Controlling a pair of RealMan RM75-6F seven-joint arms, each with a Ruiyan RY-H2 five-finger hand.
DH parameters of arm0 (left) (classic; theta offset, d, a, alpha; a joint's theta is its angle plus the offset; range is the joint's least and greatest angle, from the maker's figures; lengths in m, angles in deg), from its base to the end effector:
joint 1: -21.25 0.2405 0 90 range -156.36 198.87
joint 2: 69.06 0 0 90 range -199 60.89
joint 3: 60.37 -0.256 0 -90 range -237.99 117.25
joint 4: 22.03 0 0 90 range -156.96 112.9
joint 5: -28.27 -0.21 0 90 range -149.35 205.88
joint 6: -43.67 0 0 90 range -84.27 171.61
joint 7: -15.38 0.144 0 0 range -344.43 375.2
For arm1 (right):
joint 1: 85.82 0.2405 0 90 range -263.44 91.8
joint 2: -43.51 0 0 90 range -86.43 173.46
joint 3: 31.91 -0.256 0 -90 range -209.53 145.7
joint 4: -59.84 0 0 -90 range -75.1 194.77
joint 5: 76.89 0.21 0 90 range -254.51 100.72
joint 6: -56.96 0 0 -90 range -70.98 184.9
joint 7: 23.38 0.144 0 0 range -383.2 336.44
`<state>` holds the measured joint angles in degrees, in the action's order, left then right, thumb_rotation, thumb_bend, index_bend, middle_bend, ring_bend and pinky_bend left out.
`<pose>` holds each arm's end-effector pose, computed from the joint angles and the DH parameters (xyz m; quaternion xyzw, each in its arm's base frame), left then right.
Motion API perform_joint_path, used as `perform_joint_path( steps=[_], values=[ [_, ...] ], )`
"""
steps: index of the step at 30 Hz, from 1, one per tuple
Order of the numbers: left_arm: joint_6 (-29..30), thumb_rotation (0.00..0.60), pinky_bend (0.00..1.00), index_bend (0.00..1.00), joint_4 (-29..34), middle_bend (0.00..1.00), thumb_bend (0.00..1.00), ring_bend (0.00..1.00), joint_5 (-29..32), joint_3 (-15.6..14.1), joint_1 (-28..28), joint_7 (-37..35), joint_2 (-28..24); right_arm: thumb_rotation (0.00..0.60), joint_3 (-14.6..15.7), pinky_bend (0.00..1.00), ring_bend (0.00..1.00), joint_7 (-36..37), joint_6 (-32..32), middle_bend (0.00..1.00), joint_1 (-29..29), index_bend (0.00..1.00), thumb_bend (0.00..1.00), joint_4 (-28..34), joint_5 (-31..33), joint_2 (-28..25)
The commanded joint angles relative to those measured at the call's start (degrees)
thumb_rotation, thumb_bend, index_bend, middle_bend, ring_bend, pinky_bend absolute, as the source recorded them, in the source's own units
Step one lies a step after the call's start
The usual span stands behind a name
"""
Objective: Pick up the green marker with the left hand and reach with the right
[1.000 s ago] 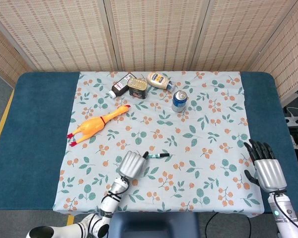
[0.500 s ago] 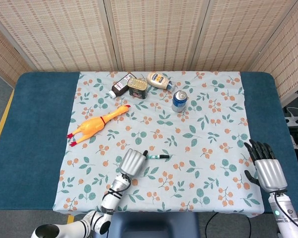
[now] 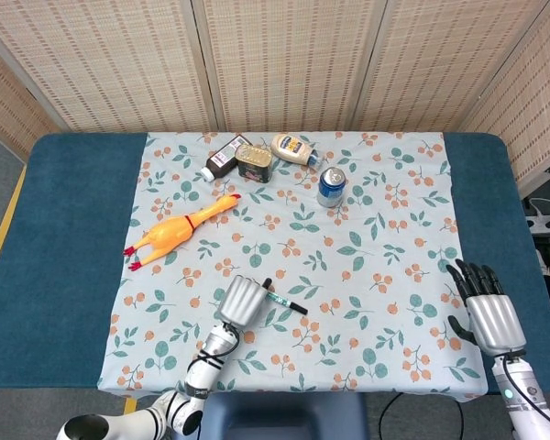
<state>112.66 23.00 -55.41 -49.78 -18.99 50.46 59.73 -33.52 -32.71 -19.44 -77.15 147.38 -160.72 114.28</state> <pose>-0.0926 0.2925 -0.1569 -0.7599 -0.1661 -0.3851 0.4967 -0.3186 -0.1962 0.1076 0.6561 -0.3830 0.3127 0.5702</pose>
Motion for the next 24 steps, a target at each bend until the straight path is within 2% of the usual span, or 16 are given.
perform_joint_path(
  steps=[1, 6, 11, 15, 24],
  values=[
    [1.37, 0.600, 1.00, 0.72, 4.25, 1.00, 0.43, 1.00, 0.40, 0.25, 1.09, 0.73, -1.86, 0.600, 0.18, 0.00, 0.00, 0.67, 0.52, 0.00, 0.50, 0.00, 0.21, -0.25, -0.64, 0.58],
    [1.79, 0.600, 1.00, 0.75, 13.89, 1.00, 0.43, 1.00, 3.80, 2.38, 2.76, 6.15, -4.49, 0.600, -0.04, 0.00, 0.00, 4.44, 1.17, 0.00, 2.02, 0.00, 0.21, -2.53, -2.57, 4.04],
    [0.48, 0.600, 1.00, 0.75, 27.11, 1.00, 0.43, 1.00, 10.43, 5.80, 4.65, 9.86, -8.26, 0.600, 0.39, 0.00, 0.00, 8.48, 4.69, 0.00, 4.92, 0.00, 0.21, -3.61, -4.46, 8.24],
    [-0.73, 0.600, 1.00, 0.76, 35.78, 1.00, 0.43, 1.00, 15.26, 7.10, 5.98, 10.03, -11.68, 0.600, 0.03, 0.00, 0.00, 11.26, 7.22, 0.00, 7.18, 0.10, 0.21, -3.92, -4.78, 11.00],
    [-1.95, 0.600, 1.00, 0.77, 42.99, 1.00, 0.43, 1.00, 24.11, 8.39, 6.51, 10.32, -14.86, 0.600, -0.75, 0.00, 0.00, 16.50, 8.37, 0.00, 9.68, 0.18, 0.21, -4.54, -5.01, 17.30]
  ],
)
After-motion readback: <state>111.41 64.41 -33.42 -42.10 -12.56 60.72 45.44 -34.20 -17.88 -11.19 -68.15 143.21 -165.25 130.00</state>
